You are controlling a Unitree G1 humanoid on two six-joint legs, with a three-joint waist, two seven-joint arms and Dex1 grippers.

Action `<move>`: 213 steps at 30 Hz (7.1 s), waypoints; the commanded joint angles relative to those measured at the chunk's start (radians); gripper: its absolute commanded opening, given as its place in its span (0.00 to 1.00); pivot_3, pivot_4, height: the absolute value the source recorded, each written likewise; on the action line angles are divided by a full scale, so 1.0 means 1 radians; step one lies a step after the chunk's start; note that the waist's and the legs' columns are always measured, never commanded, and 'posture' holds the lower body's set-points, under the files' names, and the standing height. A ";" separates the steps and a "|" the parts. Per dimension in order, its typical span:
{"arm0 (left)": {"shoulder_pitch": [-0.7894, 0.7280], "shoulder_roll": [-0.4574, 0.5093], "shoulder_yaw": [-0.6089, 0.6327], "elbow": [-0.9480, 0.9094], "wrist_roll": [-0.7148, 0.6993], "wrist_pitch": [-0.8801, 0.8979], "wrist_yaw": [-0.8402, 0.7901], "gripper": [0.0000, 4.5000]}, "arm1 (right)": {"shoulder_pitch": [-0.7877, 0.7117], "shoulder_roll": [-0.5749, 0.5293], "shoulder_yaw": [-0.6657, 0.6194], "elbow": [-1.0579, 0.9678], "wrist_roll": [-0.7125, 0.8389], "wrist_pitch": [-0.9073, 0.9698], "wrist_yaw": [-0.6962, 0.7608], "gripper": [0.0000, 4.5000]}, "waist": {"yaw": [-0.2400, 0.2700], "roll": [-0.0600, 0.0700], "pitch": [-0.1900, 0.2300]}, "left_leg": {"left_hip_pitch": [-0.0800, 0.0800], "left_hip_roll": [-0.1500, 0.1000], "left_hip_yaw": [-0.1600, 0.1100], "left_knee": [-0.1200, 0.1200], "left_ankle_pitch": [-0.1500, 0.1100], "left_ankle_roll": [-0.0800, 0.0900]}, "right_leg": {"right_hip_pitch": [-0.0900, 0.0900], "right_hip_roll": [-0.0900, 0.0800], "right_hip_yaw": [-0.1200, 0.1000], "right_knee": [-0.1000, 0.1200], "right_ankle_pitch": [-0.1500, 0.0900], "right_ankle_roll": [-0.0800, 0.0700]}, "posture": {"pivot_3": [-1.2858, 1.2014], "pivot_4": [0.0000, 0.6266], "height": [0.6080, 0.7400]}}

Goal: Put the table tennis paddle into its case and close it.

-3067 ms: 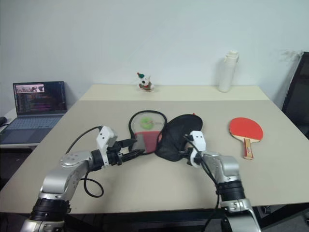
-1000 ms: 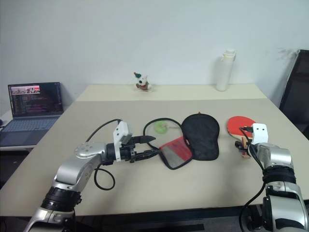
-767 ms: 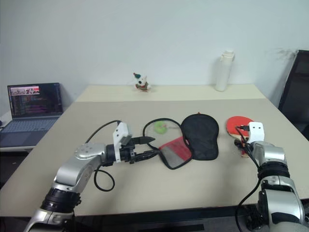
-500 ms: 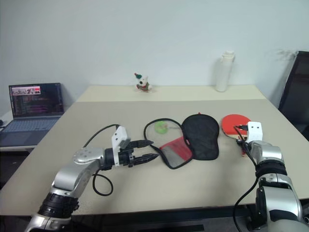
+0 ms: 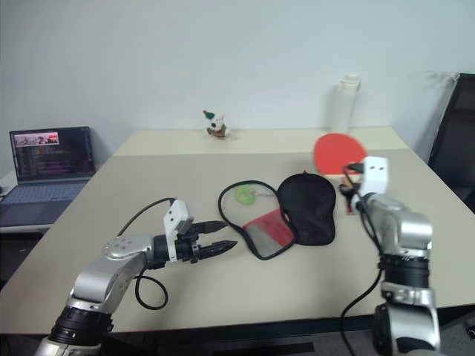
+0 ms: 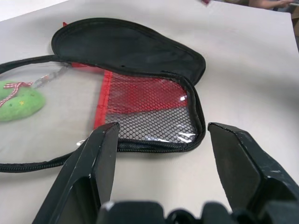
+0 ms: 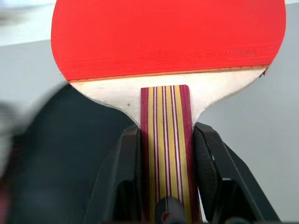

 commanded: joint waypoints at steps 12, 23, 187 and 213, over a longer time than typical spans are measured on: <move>-0.032 -0.002 0.000 -0.020 -0.001 -0.018 -0.004 0.73 | 0.016 0.105 0.096 0.081 -0.040 -0.101 -0.038 0.25 | 0.003 0.000 0.000 | -0.001 -0.003 0.002 0.001 0.000 0.000 | 0.000 -0.004 -0.003 -0.002 0.000 0.000 | 0.52 0.24 1.00; -0.023 -0.005 0.002 -0.025 -0.001 -0.016 0.004 0.73 | -0.026 0.101 0.109 0.204 -0.069 -0.161 -0.025 0.25 | 0.000 0.000 0.000 | -0.001 -0.002 0.001 0.001 0.000 0.000 | 0.000 -0.002 -0.003 -0.002 0.000 0.000 | 0.52 0.24 1.00; 0.159 0.095 0.061 0.141 0.038 -0.243 -0.152 0.00 | 0.403 0.006 0.269 -0.417 0.171 0.315 0.406 0.00 | -0.020 -0.006 -0.001 | 0.006 0.000 0.015 0.001 -0.003 0.001 | 0.000 0.000 0.015 -0.001 0.002 0.002 | 0.52 0.24 1.00; 0.025 0.045 0.080 0.009 -0.019 0.004 0.027 0.00 | 0.335 -0.109 0.112 -0.538 0.321 0.079 0.442 0.99 | -0.011 -0.012 -0.004 | 0.006 -0.001 0.017 0.002 -0.003 0.001 | 0.001 0.001 0.016 -0.003 0.002 0.004 | 0.52 0.24 1.00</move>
